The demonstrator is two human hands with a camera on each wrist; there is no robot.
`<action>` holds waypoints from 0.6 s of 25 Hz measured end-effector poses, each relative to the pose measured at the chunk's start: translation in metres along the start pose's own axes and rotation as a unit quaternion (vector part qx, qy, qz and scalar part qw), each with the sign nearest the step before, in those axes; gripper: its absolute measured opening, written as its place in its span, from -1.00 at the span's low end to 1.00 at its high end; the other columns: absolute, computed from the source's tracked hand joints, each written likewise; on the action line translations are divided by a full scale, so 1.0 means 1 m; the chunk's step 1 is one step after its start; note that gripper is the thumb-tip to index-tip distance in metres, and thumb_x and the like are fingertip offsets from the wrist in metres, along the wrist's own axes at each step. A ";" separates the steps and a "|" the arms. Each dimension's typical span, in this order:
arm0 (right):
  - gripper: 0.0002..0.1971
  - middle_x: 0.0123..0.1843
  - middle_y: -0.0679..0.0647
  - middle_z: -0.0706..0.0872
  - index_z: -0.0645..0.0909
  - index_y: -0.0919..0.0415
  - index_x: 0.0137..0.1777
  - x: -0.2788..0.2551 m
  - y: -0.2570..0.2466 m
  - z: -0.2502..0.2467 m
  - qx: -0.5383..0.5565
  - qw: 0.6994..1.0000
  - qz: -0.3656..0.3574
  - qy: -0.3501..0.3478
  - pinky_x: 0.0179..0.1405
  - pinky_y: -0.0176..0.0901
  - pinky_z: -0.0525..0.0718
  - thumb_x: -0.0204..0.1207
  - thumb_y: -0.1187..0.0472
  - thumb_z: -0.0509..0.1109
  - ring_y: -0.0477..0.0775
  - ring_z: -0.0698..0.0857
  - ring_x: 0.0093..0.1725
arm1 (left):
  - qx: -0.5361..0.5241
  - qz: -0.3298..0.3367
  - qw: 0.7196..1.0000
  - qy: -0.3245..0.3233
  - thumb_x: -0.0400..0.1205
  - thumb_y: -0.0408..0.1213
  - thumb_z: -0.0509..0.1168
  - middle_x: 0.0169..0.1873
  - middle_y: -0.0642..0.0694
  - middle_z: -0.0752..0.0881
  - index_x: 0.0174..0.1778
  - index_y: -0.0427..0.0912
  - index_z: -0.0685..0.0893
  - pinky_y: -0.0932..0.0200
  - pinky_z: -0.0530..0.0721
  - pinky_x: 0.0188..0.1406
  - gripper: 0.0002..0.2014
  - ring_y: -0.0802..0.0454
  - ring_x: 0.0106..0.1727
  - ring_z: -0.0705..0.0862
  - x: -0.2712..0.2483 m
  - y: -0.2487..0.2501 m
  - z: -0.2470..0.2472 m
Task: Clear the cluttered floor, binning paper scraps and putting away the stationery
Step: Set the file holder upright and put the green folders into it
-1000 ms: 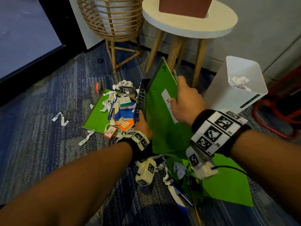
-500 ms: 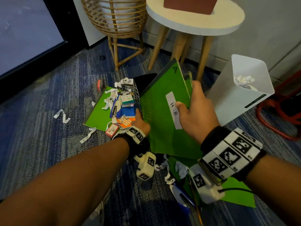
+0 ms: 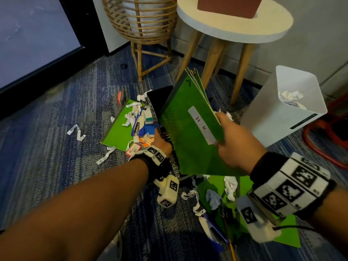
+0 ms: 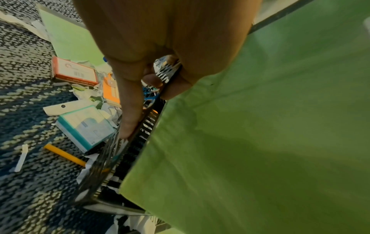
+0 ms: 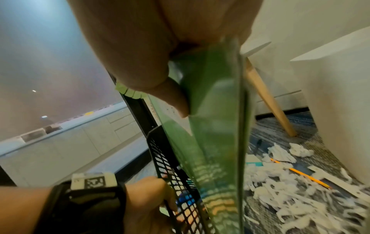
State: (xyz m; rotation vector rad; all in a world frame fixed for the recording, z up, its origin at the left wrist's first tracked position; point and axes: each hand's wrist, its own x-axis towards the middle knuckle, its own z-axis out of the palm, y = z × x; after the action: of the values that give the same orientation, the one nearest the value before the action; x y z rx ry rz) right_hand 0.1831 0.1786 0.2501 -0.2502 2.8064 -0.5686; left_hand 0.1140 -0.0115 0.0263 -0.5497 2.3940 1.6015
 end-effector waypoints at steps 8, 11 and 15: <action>-0.40 -0.22 0.18 0.70 0.10 -0.08 0.40 -0.006 -0.005 0.003 -0.011 0.998 -0.057 0.018 -0.28 0.22 0.73 0.53 0.34 0.33 0.28 0.69 -0.29 | 0.003 -0.012 1.000 0.029 0.44 -0.20 0.31 0.43 -0.28 0.50 0.67 -0.06 0.03 -0.22 0.59 0.29 -0.12 -0.29 0.28 0.61 -0.002 0.005 0.002; -0.35 -0.30 0.14 0.63 -0.01 -0.06 0.40 -0.007 -0.004 0.009 -0.042 0.996 -0.066 -0.041 -0.24 0.14 0.67 0.53 0.40 0.29 0.24 0.65 -0.29 | 0.001 -0.031 0.998 0.050 0.54 -0.55 0.19 0.15 -0.29 0.62 0.68 -0.10 0.03 -0.11 0.65 -0.08 -0.20 -0.24 -0.03 0.66 0.002 -0.001 -0.004; -0.42 -0.40 0.01 0.40 0.04 0.11 0.40 -0.007 -0.014 0.009 -0.097 0.992 -0.073 -0.035 -0.43 -0.11 0.32 0.53 0.36 0.31 0.11 0.46 -0.42 | 0.018 -0.035 0.997 0.065 0.57 -0.51 0.23 0.25 -0.35 0.59 0.67 -0.09 0.05 0.03 0.62 -0.10 -0.22 -0.18 0.06 0.62 0.000 -0.007 -0.007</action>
State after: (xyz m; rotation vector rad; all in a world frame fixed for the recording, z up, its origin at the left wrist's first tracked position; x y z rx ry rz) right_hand 0.1942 0.1648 0.2497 -0.5089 2.7903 -0.3093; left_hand 0.1176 -0.0202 0.0229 -0.7437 2.4612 1.5342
